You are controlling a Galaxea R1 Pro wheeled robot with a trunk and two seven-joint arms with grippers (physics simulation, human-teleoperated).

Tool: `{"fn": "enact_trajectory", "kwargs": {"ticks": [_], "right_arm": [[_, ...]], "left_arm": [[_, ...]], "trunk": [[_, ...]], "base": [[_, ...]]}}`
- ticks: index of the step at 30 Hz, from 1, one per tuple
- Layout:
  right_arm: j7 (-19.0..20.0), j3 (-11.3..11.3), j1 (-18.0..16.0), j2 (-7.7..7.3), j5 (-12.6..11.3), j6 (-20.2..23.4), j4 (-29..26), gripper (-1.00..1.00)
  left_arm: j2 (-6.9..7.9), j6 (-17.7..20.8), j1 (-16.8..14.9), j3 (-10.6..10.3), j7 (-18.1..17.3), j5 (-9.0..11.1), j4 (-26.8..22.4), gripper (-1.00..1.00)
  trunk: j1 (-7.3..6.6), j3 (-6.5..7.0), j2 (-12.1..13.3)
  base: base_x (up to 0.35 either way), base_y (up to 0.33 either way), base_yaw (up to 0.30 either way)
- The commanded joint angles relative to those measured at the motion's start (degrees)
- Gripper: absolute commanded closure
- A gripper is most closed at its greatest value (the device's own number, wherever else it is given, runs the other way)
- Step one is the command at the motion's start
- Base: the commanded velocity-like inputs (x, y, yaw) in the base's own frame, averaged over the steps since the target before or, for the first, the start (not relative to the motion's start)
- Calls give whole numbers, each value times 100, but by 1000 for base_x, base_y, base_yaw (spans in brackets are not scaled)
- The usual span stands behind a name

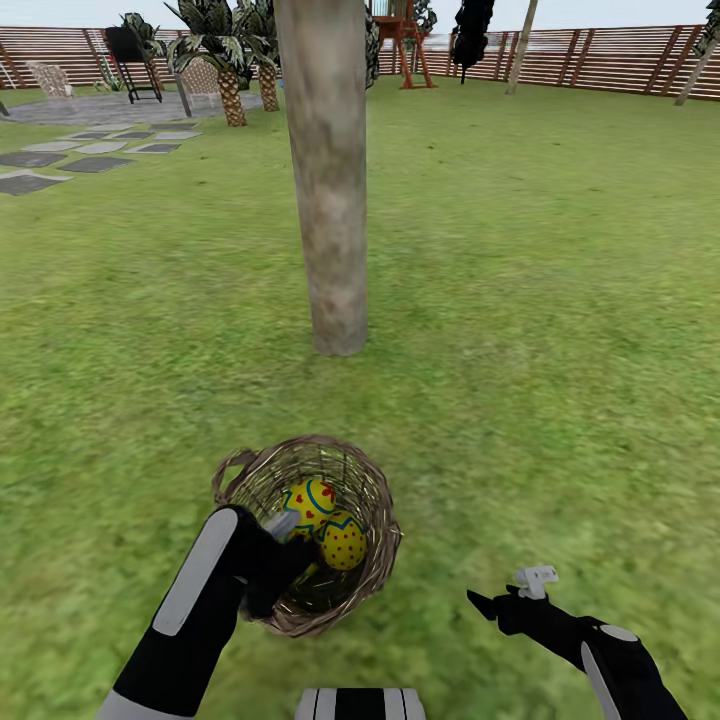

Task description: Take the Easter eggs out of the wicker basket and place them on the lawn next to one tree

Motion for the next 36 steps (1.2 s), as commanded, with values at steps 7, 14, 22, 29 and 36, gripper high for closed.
{"fn": "enact_trajectory", "kwargs": {"ticks": [7, 14, 22, 29, 36], "right_arm": [[28, -11, -3, 2, 15, 37, -1, -100], [-29, -3, -3, 2, 16, 37, -5, -100], [-39, -3, -3, 2, 16, 37, -3, -100], [-42, 12, -3, 2, 16, 37, 2, -100], [-40, 38, -3, 15, 21, -198, 81, -100]], "left_arm": [[12, 1022, -4, 5, -889, 45, -10, -100], [51, 1876, -4, 64, -2058, 41, -10, -100], [78, 2271, -4, 377, -2301, 40, -3, -100], [160, 2319, -4, 535, -2604, 40, -7, -100], [392, 2351, -38, 531, -4618, -17, -10, -100]], "trunk": [[-1, -4, -2], [-1, -4, -2], [-1, -4, -2], [-1, -4, -2], [-1, -4, -2]], "base": [[0, 0, 0], [-7, 0, 0], [-260, 0, 0], [-310, 0, 0], [-37, 0, 0]]}}
